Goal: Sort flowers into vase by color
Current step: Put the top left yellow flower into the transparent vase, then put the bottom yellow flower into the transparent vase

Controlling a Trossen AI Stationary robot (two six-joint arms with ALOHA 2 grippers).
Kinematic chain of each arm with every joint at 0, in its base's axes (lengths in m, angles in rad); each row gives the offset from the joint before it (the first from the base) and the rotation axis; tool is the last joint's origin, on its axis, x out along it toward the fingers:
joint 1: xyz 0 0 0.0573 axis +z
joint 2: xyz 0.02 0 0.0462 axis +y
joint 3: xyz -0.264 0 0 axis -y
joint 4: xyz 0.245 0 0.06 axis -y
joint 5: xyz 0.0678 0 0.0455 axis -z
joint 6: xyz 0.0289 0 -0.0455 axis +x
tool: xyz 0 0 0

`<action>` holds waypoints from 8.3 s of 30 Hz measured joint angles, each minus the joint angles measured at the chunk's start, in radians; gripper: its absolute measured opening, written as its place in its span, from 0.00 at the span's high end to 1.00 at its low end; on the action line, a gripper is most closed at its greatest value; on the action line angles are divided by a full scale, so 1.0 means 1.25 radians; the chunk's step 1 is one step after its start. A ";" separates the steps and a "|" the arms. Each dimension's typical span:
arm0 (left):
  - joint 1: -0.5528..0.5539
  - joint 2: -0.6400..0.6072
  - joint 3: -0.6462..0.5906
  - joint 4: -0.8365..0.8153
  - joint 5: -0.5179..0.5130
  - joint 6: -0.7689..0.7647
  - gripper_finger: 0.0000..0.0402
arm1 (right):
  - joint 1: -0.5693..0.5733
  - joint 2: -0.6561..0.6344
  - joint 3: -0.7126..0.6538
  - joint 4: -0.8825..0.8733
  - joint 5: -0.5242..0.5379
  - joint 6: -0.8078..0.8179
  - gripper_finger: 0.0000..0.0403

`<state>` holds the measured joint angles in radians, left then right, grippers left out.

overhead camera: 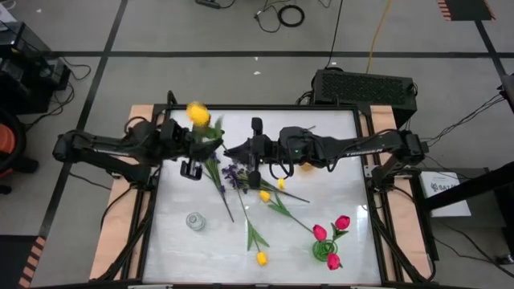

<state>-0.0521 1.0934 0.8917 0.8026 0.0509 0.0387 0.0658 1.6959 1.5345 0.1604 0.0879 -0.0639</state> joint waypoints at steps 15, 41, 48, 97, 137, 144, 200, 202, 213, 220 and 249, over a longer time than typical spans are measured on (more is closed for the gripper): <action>-0.003 -0.071 -0.001 -0.389 -0.027 -0.083 0.41 | 0.000 -0.016 0.000 -0.125 0.010 0.008 1.00; -0.007 -0.102 -0.001 -0.435 -0.017 -0.040 0.94 | 0.000 -0.016 0.000 -0.158 0.011 0.021 1.00; -0.007 -0.136 -0.001 -0.470 -0.017 -0.045 0.97 | 0.001 -0.016 0.000 -0.184 0.009 0.036 0.89; -0.679 -0.269 -0.092 -0.994 -0.773 -0.567 0.99 | 0.001 -0.776 -0.471 -0.448 0.096 0.163 0.59; -0.870 -0.100 -0.094 -1.155 -0.936 -0.781 0.94 | 0.001 -0.773 -0.471 -0.449 0.096 0.167 0.59; -0.870 -0.069 -0.094 -1.152 -0.929 -0.801 0.86 | 0.001 -0.773 -0.471 -0.449 0.096 0.165 0.59; -0.154 -0.138 0.185 -0.805 -0.264 0.248 0.63 | 0.001 -0.759 -0.471 -0.450 0.096 0.164 0.59; -0.087 -0.138 0.185 -0.807 -0.227 0.245 0.63 | 0.001 -0.754 -0.471 -0.449 0.096 0.161 0.59; 0.140 -0.028 0.161 -0.847 0.059 0.162 0.63 | 0.001 -0.733 -0.471 -0.326 0.100 0.149 0.59; 0.133 0.017 0.161 -0.847 0.062 0.162 0.63 | 0.001 -0.652 -0.401 -0.337 0.130 0.142 0.59; 0.092 0.270 0.161 -0.860 0.047 0.227 0.63 | 0.054 -0.344 -0.163 -0.528 0.141 0.045 0.59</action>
<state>0.0631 1.4314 1.0935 -0.2723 0.1103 0.3219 0.1337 1.2659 1.3308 -0.4994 0.2638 -0.0082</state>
